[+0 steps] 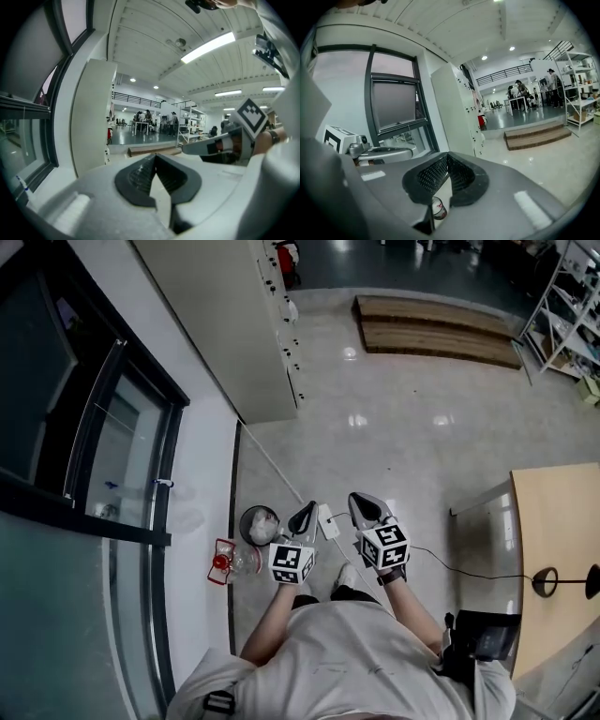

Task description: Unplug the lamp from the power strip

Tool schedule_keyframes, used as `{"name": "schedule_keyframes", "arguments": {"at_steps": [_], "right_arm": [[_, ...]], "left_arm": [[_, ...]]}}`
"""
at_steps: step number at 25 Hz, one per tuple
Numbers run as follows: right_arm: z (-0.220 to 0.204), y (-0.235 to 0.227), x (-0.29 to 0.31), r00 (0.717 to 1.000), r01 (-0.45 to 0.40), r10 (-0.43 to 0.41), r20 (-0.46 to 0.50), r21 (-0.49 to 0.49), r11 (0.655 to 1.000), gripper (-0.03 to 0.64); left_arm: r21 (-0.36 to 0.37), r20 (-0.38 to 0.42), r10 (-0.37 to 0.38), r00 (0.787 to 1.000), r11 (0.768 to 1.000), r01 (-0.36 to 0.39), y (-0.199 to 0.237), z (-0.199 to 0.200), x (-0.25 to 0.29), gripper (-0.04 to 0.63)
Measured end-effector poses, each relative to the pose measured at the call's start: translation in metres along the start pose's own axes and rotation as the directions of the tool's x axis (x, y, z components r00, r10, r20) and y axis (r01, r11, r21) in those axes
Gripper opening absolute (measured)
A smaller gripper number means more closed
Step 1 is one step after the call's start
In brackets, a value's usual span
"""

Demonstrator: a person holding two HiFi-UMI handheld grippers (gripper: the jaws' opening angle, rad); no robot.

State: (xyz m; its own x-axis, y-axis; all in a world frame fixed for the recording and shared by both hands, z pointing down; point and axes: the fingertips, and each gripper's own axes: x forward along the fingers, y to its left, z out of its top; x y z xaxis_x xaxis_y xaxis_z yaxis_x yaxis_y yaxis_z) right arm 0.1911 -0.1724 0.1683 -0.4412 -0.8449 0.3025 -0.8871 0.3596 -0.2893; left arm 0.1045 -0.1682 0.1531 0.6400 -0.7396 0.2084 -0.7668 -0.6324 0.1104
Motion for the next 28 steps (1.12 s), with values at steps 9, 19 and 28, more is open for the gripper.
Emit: {"name": "schedule_keyframes", "arguments": {"at_steps": [9, 19, 28], "right_arm": [[-0.012, 0.032, 0.019, 0.999, -0.016, 0.014, -0.05, -0.031, 0.999, 0.007], [-0.041, 0.054, 0.024, 0.994, 0.003, -0.008, -0.111, -0.042, 0.999, 0.007], [-0.057, 0.042, 0.018, 0.983, 0.083, -0.087, -0.16, -0.033, 0.996, 0.008]], "left_arm": [[0.023, -0.023, -0.071, 0.997, 0.997, 0.072, 0.0, -0.004, 0.002, -0.002], [-0.031, -0.083, -0.054, 0.995, 0.998, 0.051, 0.03, -0.036, -0.022, -0.002], [-0.048, -0.108, -0.089, 0.99, 0.995, 0.084, 0.037, -0.048, -0.019, -0.002]]}}
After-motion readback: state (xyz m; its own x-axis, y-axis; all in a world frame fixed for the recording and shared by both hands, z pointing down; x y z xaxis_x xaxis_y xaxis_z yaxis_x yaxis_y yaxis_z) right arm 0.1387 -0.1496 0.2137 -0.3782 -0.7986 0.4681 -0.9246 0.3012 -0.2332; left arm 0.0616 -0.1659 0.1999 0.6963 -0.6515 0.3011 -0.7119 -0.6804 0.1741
